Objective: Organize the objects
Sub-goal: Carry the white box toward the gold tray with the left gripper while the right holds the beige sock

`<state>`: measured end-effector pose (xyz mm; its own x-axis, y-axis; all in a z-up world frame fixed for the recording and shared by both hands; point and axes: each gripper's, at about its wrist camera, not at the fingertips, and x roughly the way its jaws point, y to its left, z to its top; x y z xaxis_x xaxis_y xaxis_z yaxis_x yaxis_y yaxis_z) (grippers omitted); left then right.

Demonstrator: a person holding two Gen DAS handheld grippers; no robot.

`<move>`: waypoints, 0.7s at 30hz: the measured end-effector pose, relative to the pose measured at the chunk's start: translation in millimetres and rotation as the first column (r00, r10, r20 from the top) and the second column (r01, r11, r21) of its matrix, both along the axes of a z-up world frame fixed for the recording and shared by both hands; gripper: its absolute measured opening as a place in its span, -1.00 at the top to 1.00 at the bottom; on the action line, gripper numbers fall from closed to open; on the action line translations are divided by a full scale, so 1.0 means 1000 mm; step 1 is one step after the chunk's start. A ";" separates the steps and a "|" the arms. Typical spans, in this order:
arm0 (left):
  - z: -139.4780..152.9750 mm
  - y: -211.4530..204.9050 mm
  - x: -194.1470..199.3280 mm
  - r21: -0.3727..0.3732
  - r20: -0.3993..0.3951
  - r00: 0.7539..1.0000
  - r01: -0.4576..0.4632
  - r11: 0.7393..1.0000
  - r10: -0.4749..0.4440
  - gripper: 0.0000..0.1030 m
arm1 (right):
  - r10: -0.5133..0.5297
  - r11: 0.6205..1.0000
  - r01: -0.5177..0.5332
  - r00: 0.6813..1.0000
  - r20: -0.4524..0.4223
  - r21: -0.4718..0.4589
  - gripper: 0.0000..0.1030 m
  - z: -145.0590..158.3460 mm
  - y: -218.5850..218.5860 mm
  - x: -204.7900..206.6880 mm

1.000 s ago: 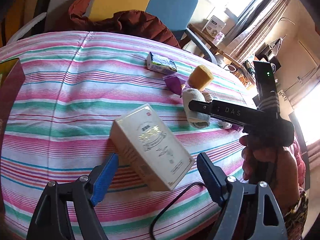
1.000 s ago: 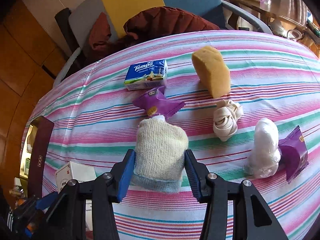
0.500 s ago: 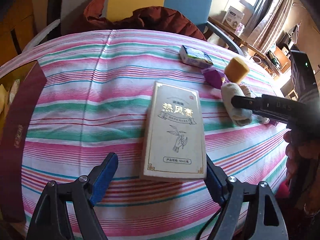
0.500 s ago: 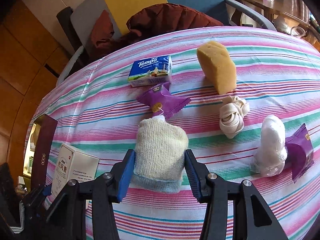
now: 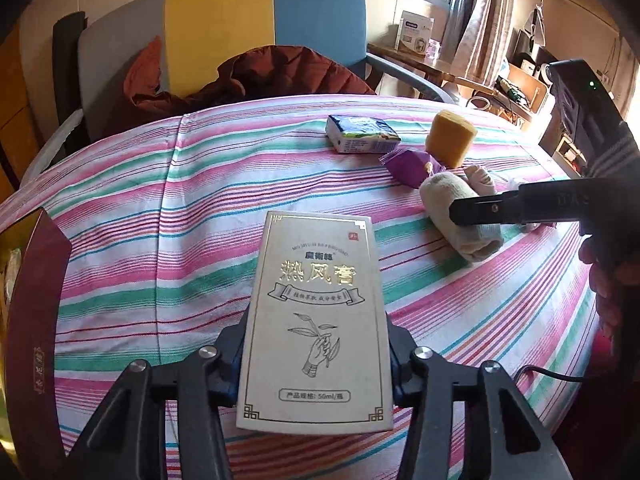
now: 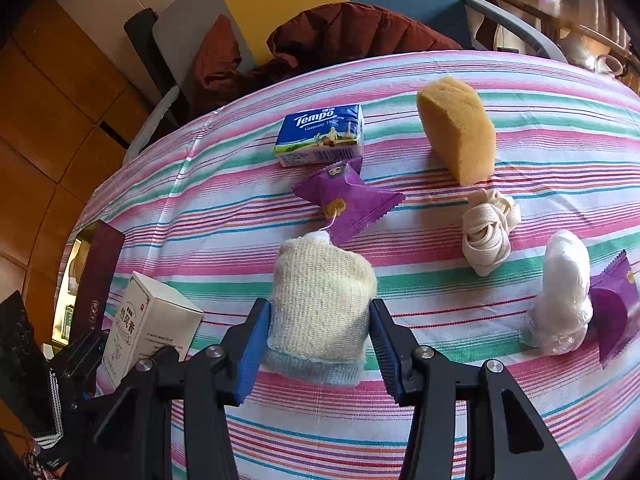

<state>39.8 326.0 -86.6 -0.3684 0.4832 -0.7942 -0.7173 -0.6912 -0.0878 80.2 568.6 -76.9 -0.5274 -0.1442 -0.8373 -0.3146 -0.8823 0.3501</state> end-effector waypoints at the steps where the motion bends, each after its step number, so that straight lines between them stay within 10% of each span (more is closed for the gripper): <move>1: 0.000 -0.003 0.000 0.019 0.003 1.000 0.000 1.000 0.000 -0.01 | 0.005 1.000 -0.005 1.000 -0.002 -0.002 0.02 0.000 -0.001 -0.001; 6: -0.003 -0.014 -0.002 0.073 0.031 0.999 -0.008 0.997 0.005 -0.02 | 0.054 0.994 -0.058 0.998 -0.042 -0.096 0.03 -0.003 -0.009 -0.004; 21: 0.014 -0.067 0.002 0.165 0.048 0.996 -0.084 0.983 0.077 -0.01 | 0.148 0.987 -0.146 0.989 -0.017 0.071 0.02 -0.001 -0.032 -0.010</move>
<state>42.1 259.5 -72.8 -0.3802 0.5800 -0.7204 -0.6532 -0.7199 -0.2348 70.1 536.2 -78.1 -0.5235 -0.1633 -0.8362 -0.1722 -0.9409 0.2916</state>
